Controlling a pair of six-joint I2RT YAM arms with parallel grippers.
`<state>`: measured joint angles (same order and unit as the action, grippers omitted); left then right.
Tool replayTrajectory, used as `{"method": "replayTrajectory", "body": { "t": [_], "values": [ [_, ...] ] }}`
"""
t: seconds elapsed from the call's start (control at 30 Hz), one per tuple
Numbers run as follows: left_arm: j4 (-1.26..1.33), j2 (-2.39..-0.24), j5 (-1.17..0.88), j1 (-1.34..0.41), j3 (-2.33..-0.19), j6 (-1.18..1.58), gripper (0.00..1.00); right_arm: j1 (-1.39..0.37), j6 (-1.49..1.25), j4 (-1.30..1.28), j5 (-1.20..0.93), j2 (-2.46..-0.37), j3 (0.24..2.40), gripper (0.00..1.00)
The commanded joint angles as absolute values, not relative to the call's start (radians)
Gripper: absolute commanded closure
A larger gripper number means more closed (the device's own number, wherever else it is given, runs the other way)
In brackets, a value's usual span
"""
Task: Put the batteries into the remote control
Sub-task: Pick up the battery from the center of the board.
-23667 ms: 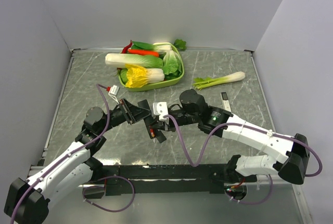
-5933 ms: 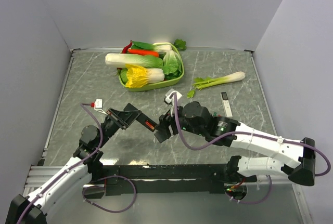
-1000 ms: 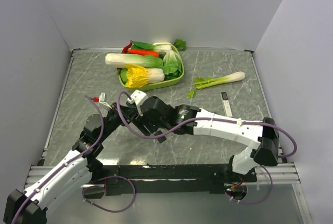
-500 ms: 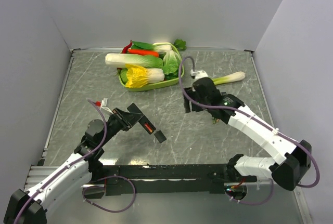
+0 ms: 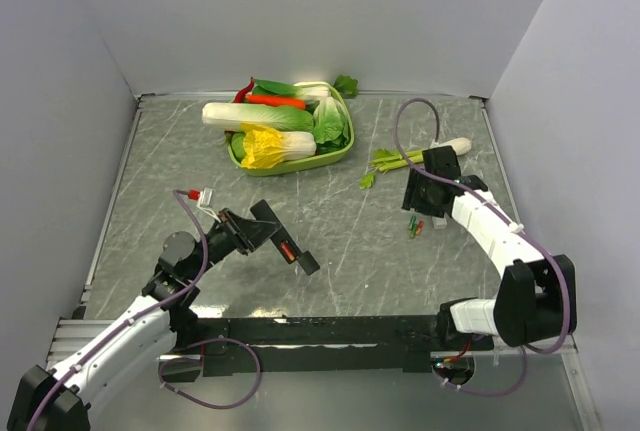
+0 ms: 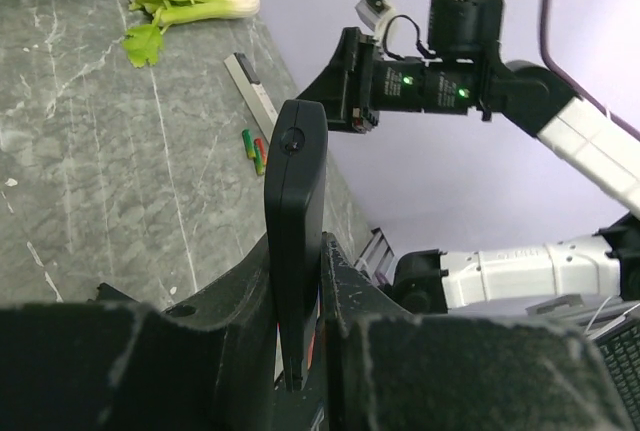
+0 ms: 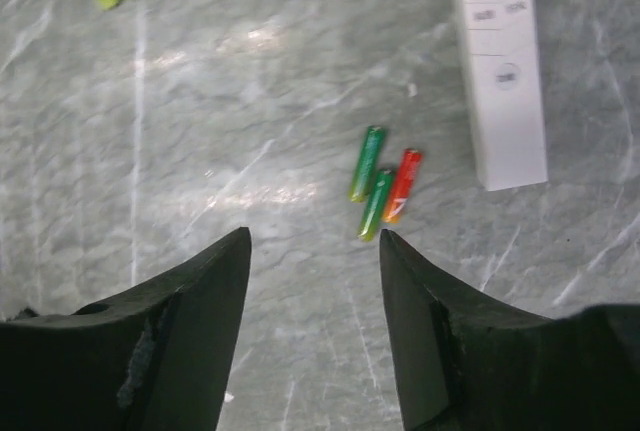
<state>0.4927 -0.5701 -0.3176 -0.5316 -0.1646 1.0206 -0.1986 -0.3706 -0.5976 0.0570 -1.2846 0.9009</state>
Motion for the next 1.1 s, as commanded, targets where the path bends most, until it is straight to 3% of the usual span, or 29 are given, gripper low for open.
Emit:
{"method": "replayTrajectory", "body": {
  "t": [0.0,0.13,0.47,1.07],
  "values": [
    [0.528,-0.551,-0.364,-0.534,-0.187,0.965,0.99,-0.114,-0.382,-0.537,0.006,-1.341,0.893,0.42],
    [0.525,-0.555,-0.371,-0.532,-0.189,0.960,0.99,-0.072,-0.374,-0.520,0.006,-1.396,0.891,0.52],
    [0.577,-0.591,-0.403,-0.534,-0.178,0.979,0.99,-0.035,-0.365,-0.474,-0.035,-1.545,0.885,0.63],
    [0.597,-0.618,-0.422,-0.534,-0.184,0.983,0.99,-0.009,-0.353,-0.480,0.011,-1.601,0.884,0.66]
  ]
}}
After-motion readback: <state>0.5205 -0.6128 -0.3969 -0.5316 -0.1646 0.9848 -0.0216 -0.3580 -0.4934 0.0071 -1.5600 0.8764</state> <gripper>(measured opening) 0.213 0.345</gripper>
